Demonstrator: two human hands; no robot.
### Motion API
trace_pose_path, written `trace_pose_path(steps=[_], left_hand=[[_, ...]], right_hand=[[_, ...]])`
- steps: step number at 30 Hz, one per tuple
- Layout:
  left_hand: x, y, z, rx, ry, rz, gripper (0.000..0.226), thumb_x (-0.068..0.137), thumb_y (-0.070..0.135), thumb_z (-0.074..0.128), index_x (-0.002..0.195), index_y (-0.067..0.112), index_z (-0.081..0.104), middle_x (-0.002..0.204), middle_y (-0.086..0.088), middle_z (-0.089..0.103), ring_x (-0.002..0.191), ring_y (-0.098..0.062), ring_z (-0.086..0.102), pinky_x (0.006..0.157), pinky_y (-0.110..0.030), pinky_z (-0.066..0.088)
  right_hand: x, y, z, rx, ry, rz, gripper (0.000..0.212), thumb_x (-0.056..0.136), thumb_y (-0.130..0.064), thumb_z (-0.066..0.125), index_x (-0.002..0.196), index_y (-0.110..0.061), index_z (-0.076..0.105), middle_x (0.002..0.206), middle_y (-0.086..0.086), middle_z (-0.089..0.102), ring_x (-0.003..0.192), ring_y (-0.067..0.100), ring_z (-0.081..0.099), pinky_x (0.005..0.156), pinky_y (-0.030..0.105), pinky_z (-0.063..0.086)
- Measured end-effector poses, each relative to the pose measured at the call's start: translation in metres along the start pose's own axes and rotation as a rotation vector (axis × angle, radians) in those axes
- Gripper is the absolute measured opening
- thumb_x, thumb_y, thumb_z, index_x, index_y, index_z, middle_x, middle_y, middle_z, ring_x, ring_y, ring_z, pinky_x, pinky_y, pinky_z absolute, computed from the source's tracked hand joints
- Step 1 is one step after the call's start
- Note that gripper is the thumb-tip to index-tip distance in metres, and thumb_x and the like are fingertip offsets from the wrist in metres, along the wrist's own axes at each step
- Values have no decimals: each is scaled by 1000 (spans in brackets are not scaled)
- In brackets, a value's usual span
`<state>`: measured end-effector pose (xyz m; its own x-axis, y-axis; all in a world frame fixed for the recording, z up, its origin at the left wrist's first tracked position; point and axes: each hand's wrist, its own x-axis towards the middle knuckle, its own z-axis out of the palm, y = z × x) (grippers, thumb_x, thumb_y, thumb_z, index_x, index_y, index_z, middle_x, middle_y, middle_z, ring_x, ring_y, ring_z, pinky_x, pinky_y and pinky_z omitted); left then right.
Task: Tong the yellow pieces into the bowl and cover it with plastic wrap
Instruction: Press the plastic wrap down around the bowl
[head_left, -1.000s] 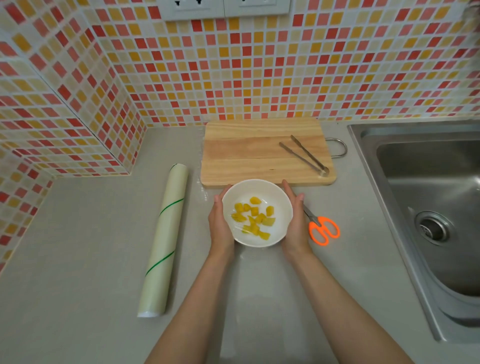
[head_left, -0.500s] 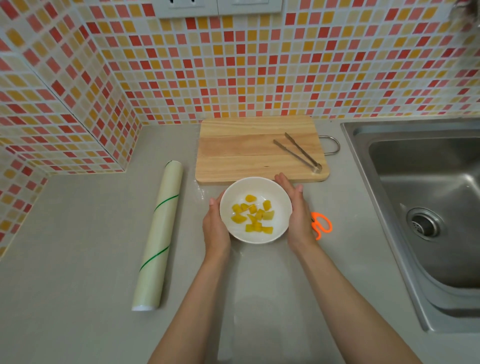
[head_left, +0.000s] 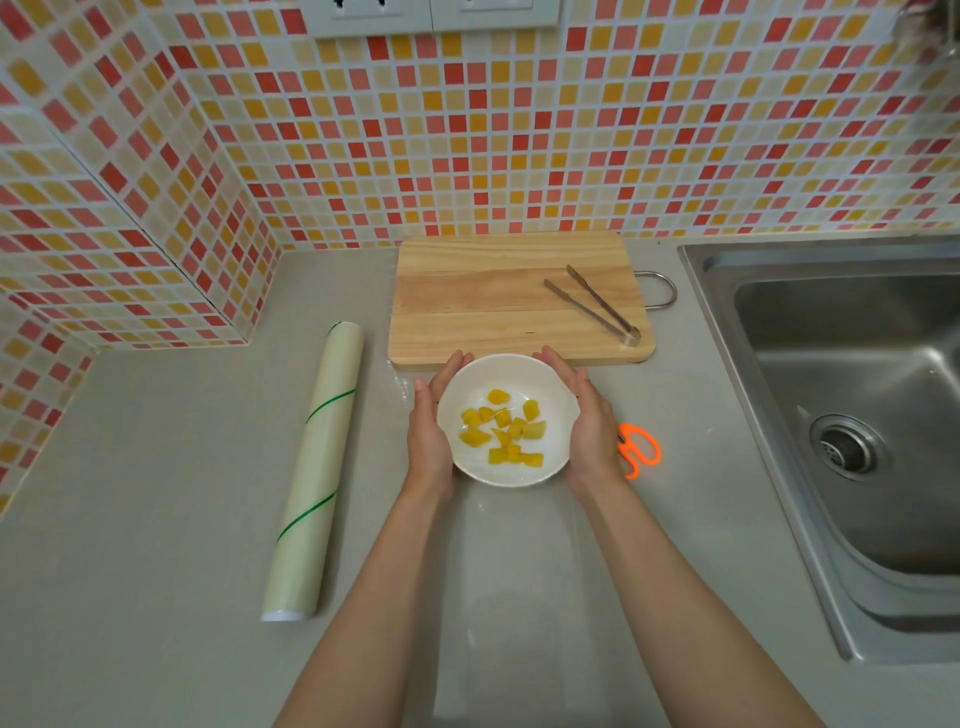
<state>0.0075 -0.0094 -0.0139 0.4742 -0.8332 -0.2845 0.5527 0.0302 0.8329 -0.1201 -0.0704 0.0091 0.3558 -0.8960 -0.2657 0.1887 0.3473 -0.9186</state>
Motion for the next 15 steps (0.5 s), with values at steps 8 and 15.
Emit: trace_pose_path(steps=[8,15], left_hand=[[0,-4,0,-10,52,11,52,100,43,16,113,27,64,116,11,68,125,-22,52,112,-47,32],[2,-4,-3,47,65,22,51,100,43,18,111,31,66,117,11,68,123,-21,54,112,-47,34]], right_hand=[[5,2,-3,50,-31,47,44,100,-32,24,106,-31,68,122,-5,64,116,18,58,109,43,38],[6,4,-3,84,-42,50,38,98,-31,32,105,-27,69,121,-1,65,114,18,59,107,40,40]])
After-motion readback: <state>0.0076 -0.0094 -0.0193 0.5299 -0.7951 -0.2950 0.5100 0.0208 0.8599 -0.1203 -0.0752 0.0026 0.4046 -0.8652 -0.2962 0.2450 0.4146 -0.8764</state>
